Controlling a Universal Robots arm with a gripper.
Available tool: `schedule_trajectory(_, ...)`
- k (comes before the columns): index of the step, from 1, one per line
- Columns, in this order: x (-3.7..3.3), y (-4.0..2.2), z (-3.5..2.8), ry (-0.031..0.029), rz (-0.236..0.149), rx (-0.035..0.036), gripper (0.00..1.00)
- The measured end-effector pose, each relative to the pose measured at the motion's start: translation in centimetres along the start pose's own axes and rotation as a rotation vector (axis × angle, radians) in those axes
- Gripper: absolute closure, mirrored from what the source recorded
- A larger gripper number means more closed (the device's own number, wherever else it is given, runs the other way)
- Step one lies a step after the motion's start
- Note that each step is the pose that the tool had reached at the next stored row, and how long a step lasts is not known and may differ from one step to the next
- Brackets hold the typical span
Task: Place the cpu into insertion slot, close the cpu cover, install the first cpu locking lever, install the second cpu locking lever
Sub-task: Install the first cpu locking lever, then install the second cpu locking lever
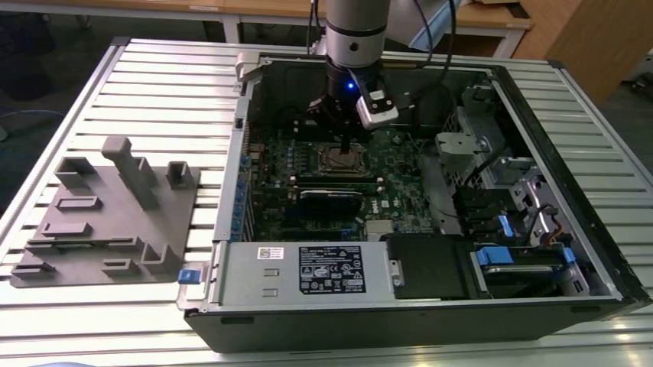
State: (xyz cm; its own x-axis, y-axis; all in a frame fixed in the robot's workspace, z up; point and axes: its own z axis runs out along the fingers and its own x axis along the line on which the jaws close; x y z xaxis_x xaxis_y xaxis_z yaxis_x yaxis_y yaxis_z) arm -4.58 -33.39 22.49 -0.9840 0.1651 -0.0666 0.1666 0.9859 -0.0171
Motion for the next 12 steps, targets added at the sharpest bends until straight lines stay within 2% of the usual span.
schedule_trajectory(6, -0.02, 0.0, -0.07, -0.0001, 0.0, -0.0005, 0.89)
schedule_trajectory(8, -0.07, -0.01, -0.87, 0.0, 0.0, -0.0001, 0.89)
schedule_trajectory(12, -0.07, -0.02, -0.98, 0.0002, 0.0, 0.0003, 0.89)
